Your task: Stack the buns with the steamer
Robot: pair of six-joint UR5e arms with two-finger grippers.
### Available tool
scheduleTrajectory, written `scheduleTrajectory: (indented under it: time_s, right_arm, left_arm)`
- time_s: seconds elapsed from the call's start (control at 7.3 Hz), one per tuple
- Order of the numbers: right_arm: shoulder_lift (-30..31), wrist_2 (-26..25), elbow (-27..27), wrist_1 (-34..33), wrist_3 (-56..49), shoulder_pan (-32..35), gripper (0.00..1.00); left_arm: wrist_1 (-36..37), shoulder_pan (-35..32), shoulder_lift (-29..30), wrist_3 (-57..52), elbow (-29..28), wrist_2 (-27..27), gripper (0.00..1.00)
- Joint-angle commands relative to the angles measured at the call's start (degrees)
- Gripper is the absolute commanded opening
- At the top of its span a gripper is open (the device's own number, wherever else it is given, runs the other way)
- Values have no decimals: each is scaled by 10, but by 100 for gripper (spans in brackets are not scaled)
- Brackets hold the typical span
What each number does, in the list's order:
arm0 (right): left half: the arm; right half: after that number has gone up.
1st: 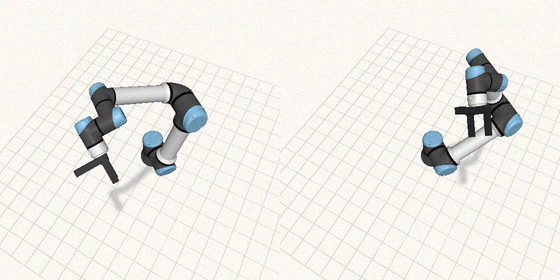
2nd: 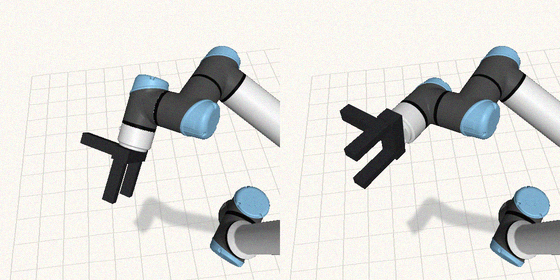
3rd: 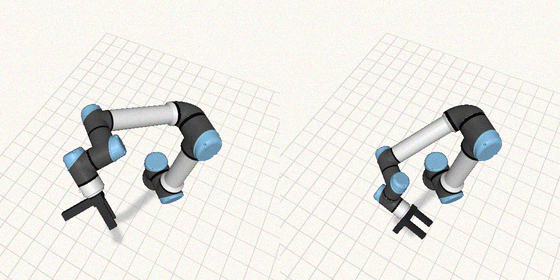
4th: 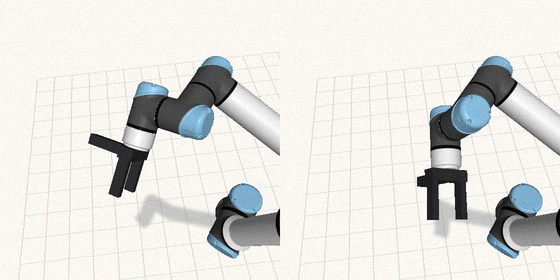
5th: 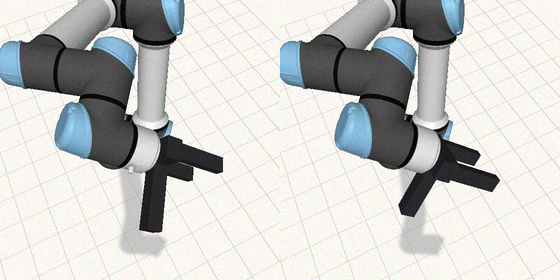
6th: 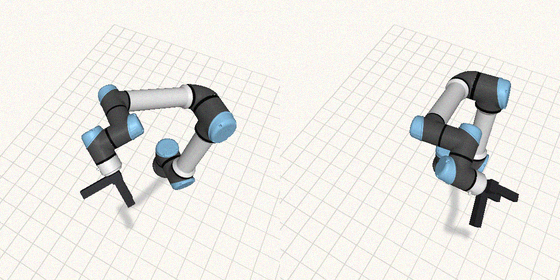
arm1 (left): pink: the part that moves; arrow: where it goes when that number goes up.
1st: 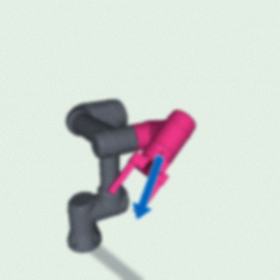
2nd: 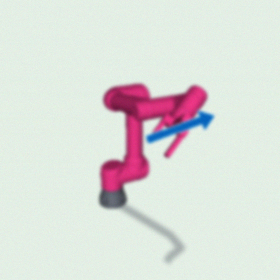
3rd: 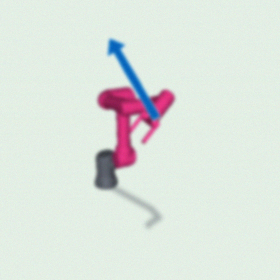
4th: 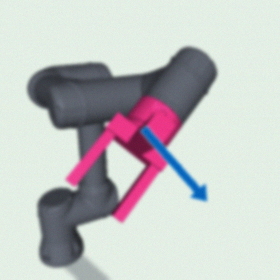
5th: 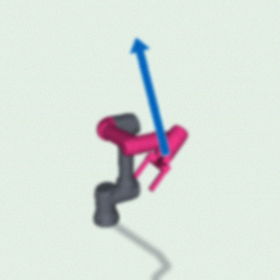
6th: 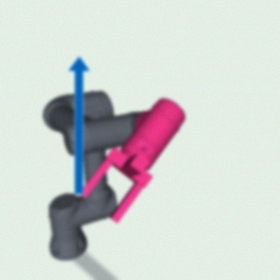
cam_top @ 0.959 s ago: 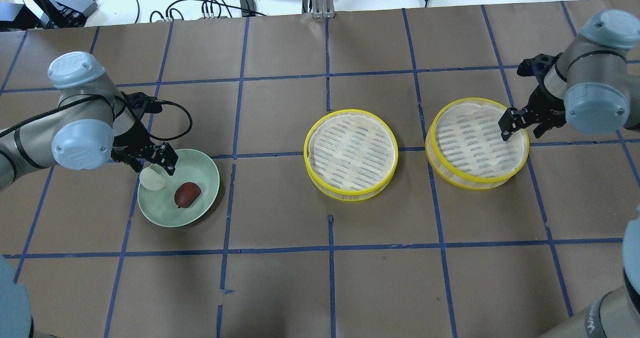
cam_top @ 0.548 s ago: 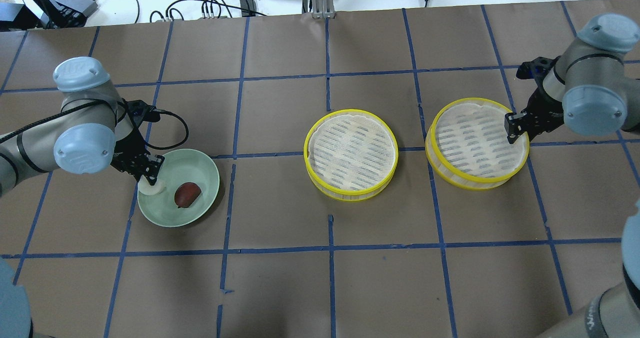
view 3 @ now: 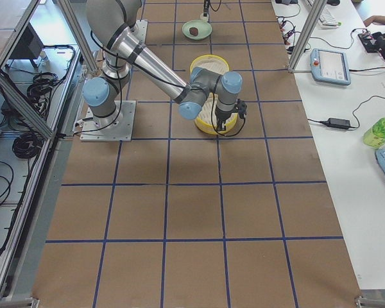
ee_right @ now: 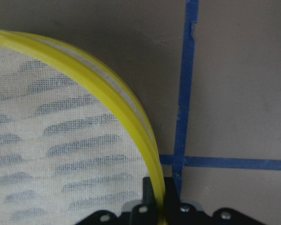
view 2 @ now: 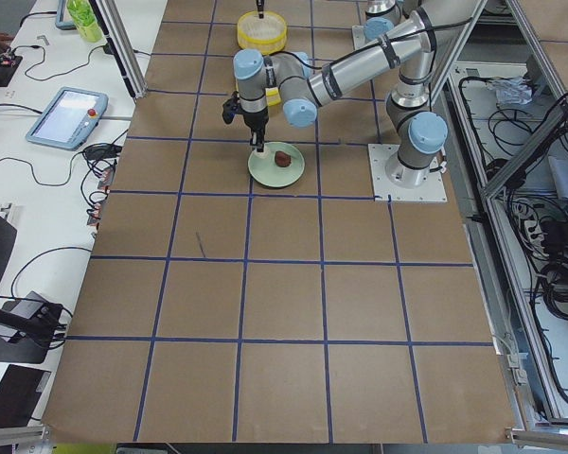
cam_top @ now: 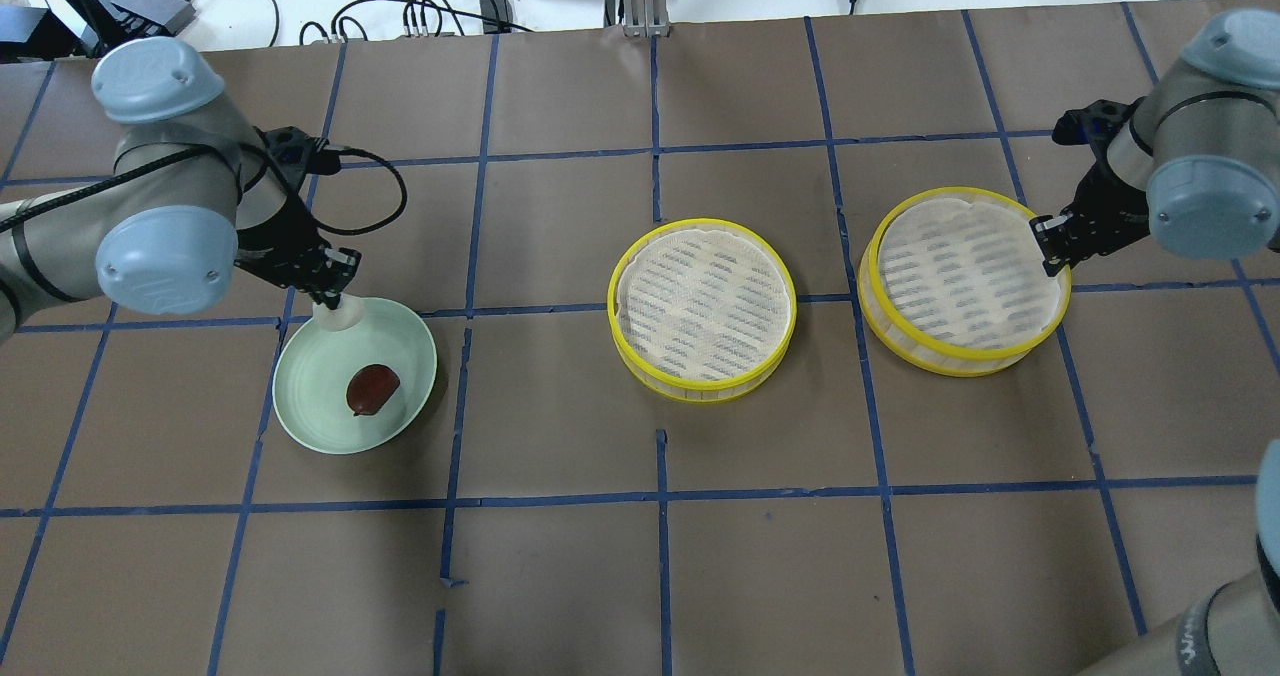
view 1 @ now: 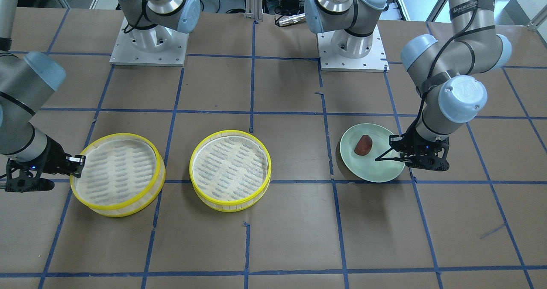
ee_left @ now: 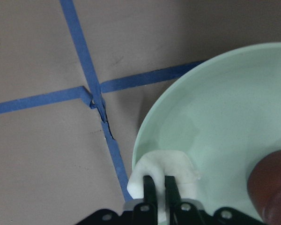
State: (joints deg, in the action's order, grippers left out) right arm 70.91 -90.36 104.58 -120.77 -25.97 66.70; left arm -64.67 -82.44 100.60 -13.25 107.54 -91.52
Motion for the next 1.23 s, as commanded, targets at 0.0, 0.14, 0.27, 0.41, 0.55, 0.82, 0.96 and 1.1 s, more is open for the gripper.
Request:
scheduleTrajectory:
  time_s: [0.0, 0.14, 0.27, 0.41, 0.55, 0.82, 0.96, 1.1]
  right_arm:
    - [35, -1, -59, 96, 0, 0, 4]
    - [50, 2, -78, 132, 5, 11, 3]
    - [60, 4, -77, 137, 12, 32, 3]
    - [61, 5, -75, 138, 36, 62, 3]
    - [61, 6, -75, 138, 60, 93, 4]
    - [61, 7, -66, 134, 72, 145, 4]
    - [59, 10, -61, 130, 112, 171, 4]
    - [56, 11, -61, 125, 163, 212, 4]
  left_arm:
    - [2, -142, 9, 226, -22, 102, 3]
    - [74, -175, 25, 321, -23, 168, 3]
    - [106, -205, 34, 408, -23, 180, 4]
    - [108, -224, 39, 422, -23, 179, 82]
    - [107, -226, 42, 438, -23, 180, 100]
    - [107, -226, 38, 420, -25, 174, 100]
    - [105, -222, 33, 359, -29, 158, 100]
    - [99, -190, 29, 267, -26, 95, 100]
